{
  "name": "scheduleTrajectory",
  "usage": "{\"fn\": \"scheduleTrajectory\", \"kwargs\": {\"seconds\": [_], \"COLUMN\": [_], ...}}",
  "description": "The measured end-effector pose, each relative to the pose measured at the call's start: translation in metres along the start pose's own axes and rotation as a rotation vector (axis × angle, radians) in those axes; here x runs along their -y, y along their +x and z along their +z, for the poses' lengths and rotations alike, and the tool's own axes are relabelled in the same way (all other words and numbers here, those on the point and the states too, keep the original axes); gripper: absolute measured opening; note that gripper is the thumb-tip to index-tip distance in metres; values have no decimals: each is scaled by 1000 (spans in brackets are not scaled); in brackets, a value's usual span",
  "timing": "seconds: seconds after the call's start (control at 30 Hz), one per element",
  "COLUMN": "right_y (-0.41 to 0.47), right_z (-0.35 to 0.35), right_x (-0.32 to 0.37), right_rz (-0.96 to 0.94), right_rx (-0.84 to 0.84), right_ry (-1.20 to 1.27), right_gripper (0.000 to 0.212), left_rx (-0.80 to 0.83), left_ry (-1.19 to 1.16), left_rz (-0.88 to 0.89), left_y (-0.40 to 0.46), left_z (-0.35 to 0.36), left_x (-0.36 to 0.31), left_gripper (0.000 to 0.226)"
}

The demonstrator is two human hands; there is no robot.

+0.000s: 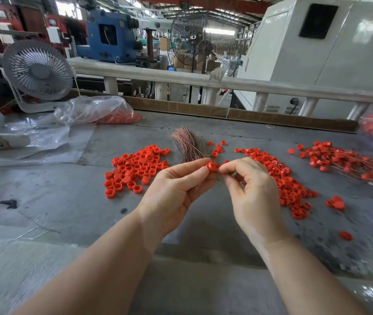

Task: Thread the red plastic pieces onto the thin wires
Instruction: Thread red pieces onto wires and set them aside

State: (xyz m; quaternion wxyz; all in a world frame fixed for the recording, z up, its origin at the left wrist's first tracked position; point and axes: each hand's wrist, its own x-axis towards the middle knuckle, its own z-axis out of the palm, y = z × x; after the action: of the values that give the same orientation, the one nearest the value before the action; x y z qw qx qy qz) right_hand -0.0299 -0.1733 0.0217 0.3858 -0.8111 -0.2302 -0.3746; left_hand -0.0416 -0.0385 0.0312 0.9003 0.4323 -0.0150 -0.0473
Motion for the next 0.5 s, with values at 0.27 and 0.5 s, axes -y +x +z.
{"fn": "scheduleTrajectory", "kwargs": {"seconds": [0.27,0.5], "right_y": [0,0], "right_z": [-1,-1], "right_x": [3,2], "right_rz": [-20,8], "right_rx": [-3,6], "right_ry": [21,52], "right_gripper": [9,11], "left_rx": [-4,-17], "left_ry": [-6,5], "left_rz": [18,21], "left_y": [0,0], "left_z": [1,1], "left_x": [1,1], "left_gripper": [18,24]}}
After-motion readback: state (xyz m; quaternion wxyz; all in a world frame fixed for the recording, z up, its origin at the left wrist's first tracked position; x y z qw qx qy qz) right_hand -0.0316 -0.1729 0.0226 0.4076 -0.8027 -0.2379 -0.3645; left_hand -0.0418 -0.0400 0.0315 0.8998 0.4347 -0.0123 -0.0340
